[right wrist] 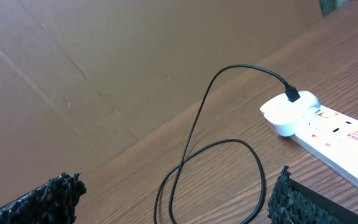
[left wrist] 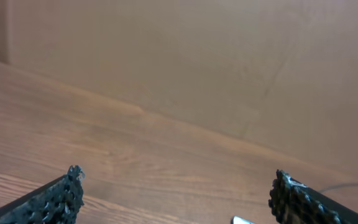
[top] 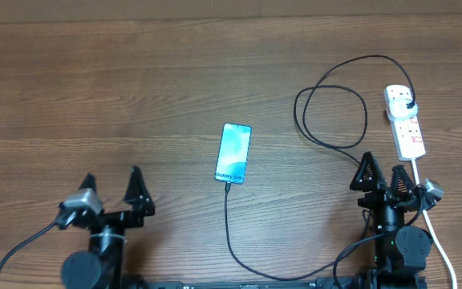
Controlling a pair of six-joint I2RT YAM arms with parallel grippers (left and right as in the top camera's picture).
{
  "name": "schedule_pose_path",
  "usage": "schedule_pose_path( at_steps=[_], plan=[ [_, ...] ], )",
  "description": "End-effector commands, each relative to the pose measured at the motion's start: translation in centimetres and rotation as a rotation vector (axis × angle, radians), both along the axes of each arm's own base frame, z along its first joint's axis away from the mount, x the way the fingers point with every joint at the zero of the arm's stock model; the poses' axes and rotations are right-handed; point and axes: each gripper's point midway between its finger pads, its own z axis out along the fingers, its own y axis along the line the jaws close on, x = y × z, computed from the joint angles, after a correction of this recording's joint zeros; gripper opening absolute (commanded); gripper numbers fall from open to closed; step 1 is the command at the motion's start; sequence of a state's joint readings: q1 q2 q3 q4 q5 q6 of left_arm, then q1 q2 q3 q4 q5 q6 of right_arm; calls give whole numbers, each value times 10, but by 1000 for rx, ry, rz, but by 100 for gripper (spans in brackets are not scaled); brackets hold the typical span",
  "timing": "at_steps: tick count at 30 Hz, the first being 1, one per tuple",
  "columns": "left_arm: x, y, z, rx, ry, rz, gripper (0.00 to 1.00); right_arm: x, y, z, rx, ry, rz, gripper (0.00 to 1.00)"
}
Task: Plug charger to phone and switch on socket
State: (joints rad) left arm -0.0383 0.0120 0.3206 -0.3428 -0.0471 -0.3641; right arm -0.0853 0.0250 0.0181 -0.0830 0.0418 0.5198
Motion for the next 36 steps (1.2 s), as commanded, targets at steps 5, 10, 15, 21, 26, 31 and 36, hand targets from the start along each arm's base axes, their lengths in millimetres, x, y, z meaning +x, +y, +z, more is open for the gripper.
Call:
schedule_pose_path(
  at_steps=[5, 10, 15, 21, 26, 31, 36],
  plan=[
    [23, -7, -49, -5, -8, -38, 100, 0, -2, -4, -7, 9, -12, 100],
    [30, -4, -73, -2, 1, -20, 99, 0, -2, -4, -7, 9, -12, 100],
    [29, -2, -84, 101, 42, -14, 100, 0, -2, -4, -7, 9, -12, 100],
    [29, -2, -84, 126, 42, -16, 100, 0, -2, -4, -7, 9, -12, 100],
    [29, -2, -84, 126, 43, -16, 100, 0, -2, -4, -7, 9, -12, 100],
    [29, -4, -84, 179, 43, -26, 100, 0, -2, -4, -7, 9, -12, 100],
    [29, -6, -84, 281, 43, -45, 100, 0, -2, -4, -7, 9, -12, 100]
  ],
)
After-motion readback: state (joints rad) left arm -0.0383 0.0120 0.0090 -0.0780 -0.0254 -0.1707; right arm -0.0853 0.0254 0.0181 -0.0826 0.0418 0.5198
